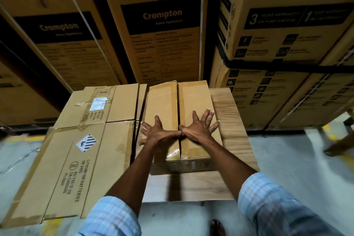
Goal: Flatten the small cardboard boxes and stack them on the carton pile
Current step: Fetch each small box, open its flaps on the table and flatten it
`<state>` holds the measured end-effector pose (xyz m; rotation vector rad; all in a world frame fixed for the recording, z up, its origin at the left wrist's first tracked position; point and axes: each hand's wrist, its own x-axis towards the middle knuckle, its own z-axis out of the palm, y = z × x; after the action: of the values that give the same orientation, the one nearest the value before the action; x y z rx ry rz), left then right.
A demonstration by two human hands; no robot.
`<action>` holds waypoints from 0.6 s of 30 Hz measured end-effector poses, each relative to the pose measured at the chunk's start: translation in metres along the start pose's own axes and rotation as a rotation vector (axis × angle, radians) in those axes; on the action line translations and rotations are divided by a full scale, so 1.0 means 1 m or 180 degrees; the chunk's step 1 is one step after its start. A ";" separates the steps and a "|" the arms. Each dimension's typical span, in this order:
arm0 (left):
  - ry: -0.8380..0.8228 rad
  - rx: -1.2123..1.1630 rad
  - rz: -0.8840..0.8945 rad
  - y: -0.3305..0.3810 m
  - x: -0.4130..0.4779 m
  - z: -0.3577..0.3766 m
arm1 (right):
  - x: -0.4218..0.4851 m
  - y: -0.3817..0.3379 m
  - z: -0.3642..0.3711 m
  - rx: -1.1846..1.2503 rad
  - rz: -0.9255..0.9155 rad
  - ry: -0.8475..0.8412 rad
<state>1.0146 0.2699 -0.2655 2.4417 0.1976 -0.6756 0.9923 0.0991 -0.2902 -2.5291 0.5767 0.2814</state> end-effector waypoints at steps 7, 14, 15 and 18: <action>0.0727 -0.0690 0.0337 0.019 -0.007 -0.021 | 0.009 0.002 0.004 -0.0368 0.0422 -0.0286; 0.0632 -0.0200 0.0514 0.051 -0.034 -0.030 | 0.013 -0.031 0.000 -0.0540 0.0714 -0.0288; 0.0649 0.0043 0.0563 0.057 -0.038 -0.025 | 0.012 -0.036 0.000 -0.0440 0.0842 -0.0272; 0.0788 0.0472 0.0731 0.072 -0.047 -0.020 | 0.014 -0.039 -0.001 -0.0229 0.1012 -0.0282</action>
<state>1.0031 0.2240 -0.1914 2.6339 -0.0385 -0.2962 1.0228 0.1241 -0.2762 -2.4713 0.9489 0.5342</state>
